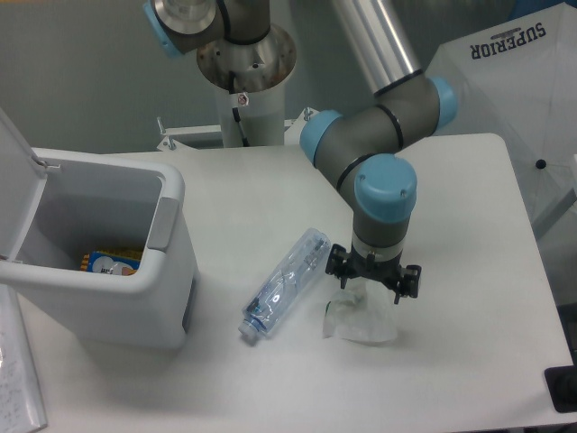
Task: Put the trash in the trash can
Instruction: 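Lower the open gripper over the crumpled clear plastic wrapper, then close the gripper on the plastic wrapper and lift it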
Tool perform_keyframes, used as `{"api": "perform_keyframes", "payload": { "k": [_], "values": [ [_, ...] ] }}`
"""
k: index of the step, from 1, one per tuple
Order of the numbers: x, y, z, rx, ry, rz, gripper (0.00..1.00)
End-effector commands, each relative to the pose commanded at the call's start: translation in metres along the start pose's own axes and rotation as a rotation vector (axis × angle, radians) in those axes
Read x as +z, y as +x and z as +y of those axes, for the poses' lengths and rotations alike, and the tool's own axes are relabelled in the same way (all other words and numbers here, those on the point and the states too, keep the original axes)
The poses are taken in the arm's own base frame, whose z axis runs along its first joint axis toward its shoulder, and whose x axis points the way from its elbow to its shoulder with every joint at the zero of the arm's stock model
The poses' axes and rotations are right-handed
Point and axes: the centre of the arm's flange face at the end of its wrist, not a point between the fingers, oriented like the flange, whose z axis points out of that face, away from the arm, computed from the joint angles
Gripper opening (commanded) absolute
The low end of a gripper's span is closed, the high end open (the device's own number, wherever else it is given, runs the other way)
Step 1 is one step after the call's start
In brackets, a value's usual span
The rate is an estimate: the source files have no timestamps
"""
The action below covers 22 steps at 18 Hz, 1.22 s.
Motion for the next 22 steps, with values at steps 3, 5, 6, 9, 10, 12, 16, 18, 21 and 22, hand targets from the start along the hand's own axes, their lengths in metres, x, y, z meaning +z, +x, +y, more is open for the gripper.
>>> {"api": "perform_keyframes", "payload": {
  "k": [3, 5, 6, 9, 10, 12, 16, 18, 21, 22],
  "values": [
    [0.011, 0.011, -0.002, 0.025, -0.089, -0.041, 1.0],
    [0.016, 0.023, -0.006, 0.051, -0.121, -0.055, 1.0],
    [0.017, 0.027, -0.007, 0.057, -0.122, -0.053, 1.0],
    [0.02, 0.037, -0.011, 0.07, -0.125, -0.045, 1.0],
    [0.022, 0.038, -0.011, 0.072, -0.127, -0.043, 1.0],
    [0.026, 0.037, -0.012, 0.071, -0.132, -0.042, 1.0],
    [0.033, 0.031, -0.011, 0.076, -0.173, -0.076, 0.81],
    [0.034, 0.033, -0.012, 0.08, -0.198, -0.095, 0.31],
    [0.029, 0.033, -0.014, 0.079, -0.193, -0.101, 0.0],
    [0.027, 0.033, -0.015, 0.083, -0.189, -0.105, 0.0]
  ]
}}
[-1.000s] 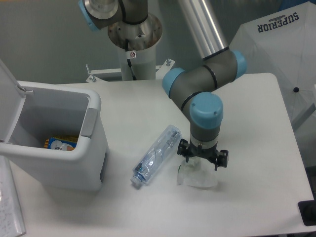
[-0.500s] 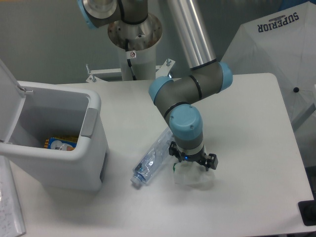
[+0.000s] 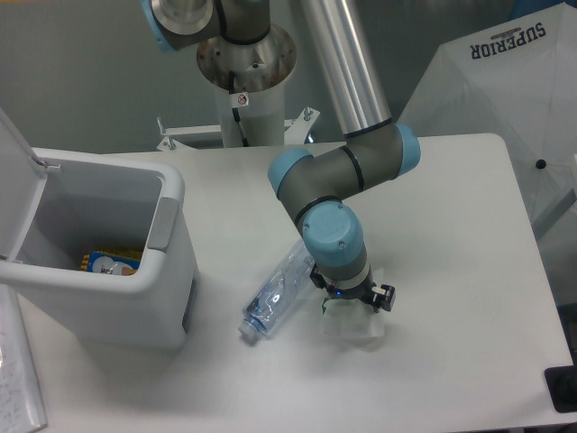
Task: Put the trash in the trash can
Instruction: 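Close the gripper on the plastic wrapper and lift it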
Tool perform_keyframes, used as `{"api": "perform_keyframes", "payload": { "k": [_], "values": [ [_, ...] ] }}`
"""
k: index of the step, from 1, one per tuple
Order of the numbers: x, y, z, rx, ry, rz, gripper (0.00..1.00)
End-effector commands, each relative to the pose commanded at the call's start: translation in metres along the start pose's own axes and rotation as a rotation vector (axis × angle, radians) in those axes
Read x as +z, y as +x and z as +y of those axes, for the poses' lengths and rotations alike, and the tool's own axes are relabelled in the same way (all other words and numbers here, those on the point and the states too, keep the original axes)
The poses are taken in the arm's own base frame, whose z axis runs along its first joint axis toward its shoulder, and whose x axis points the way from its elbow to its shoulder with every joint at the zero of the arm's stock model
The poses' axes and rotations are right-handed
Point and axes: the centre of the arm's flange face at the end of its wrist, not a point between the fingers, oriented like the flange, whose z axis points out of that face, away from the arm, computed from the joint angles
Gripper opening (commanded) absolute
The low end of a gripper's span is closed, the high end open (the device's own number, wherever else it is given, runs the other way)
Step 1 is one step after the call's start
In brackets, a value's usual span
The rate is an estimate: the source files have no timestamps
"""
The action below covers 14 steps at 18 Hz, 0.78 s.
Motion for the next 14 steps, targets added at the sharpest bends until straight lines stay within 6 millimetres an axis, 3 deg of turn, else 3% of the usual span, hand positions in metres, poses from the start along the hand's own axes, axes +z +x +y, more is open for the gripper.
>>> {"api": "perform_keyframes", "payload": {
  "k": [5, 14],
  "values": [
    [-0.024, -0.011, -0.002, -0.01, 0.031, -0.034, 0.0],
    [-0.125, -0.032, 0.009, -0.099, 0.222, -0.08, 0.0]
  ]
}}
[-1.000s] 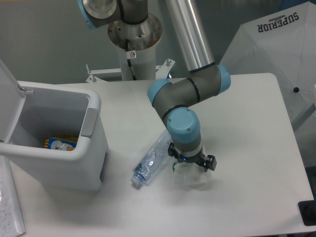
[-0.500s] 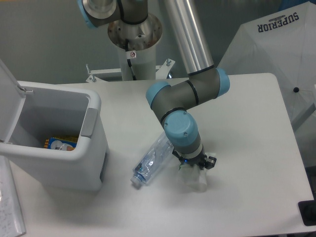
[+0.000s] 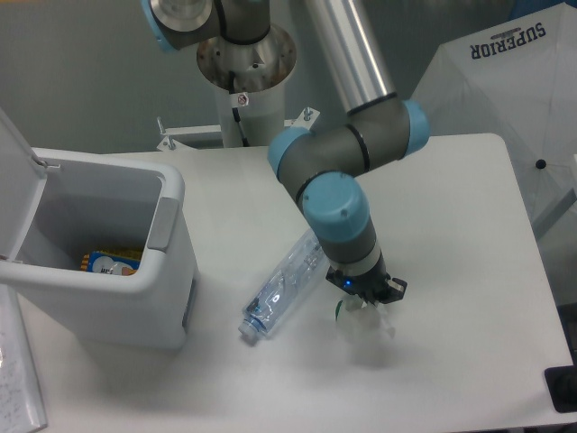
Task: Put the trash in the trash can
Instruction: 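Close the gripper on the plastic wrapper and lift it, then carry the wrapper over the white trash bin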
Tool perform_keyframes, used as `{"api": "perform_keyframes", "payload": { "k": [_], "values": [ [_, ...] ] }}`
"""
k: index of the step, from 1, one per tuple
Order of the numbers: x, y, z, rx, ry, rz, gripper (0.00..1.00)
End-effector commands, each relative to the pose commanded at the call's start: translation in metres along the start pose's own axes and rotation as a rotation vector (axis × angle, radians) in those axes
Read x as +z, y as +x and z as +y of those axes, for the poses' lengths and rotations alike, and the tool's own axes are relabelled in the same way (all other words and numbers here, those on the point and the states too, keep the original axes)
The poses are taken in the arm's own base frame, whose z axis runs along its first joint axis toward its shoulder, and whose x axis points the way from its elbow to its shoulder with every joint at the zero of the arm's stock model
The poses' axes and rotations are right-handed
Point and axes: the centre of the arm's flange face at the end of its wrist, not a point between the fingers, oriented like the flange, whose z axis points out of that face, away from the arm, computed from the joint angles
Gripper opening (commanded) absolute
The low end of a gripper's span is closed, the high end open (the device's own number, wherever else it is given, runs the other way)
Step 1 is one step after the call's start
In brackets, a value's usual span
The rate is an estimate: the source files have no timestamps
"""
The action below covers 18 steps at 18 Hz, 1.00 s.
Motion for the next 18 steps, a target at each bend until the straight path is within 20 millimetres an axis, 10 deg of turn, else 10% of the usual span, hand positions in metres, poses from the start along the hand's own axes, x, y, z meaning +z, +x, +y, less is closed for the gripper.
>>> {"api": "perform_keyframes", "payload": {
  "k": [18],
  "values": [
    [-0.257, 0.055, -0.027, -0.352, 0.624, 0.29, 0.0]
  ]
}}
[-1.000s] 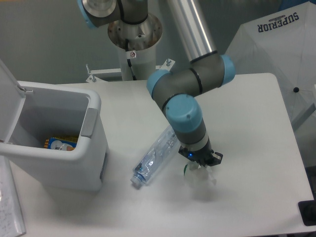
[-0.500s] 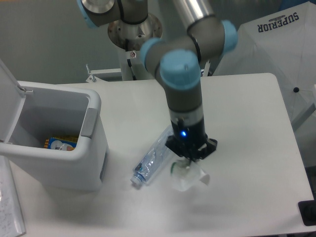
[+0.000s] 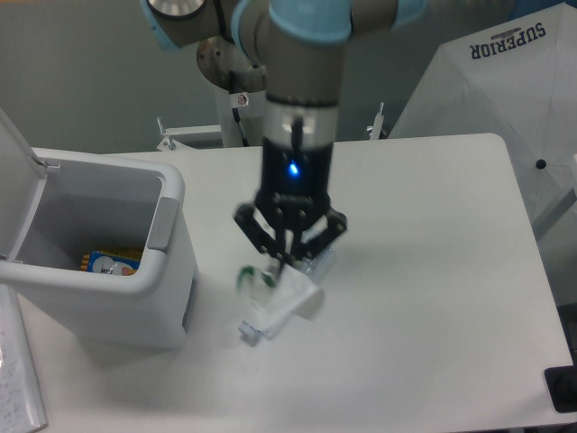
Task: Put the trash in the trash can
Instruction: 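Carry the wrapper over the white trash bin, then open the gripper to drop the wrapper into the bin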
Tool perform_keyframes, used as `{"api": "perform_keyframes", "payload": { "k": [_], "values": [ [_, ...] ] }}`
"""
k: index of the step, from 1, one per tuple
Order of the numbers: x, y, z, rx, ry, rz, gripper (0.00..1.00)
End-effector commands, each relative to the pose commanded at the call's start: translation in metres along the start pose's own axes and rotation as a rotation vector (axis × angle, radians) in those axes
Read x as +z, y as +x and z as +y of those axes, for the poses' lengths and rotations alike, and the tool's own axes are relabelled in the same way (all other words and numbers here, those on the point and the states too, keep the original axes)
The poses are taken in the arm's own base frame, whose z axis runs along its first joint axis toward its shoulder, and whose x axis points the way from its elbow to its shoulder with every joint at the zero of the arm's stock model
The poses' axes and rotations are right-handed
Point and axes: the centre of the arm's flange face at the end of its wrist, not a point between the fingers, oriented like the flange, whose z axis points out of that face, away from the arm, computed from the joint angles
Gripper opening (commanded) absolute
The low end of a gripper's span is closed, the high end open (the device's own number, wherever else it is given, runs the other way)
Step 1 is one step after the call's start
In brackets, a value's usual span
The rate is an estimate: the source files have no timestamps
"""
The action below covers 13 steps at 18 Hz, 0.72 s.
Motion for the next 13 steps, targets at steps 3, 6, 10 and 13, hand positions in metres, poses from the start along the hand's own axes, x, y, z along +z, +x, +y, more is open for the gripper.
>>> {"api": "perform_keyframes", "payload": {
  "k": [3, 6, 10, 13],
  "values": [
    [-0.012, 0.038, 0.003, 0.02, 0.009, 0.03, 0.0],
    [-0.012, 0.08, 0.008, 0.051, 0.002, 0.076, 0.0],
    [-0.005, 0.129, 0.013, 0.08, -0.016, 0.137, 0.04],
    [0.004, 0.146, 0.022, 0.093, -0.04, 0.16, 0.25]
  ]
}}
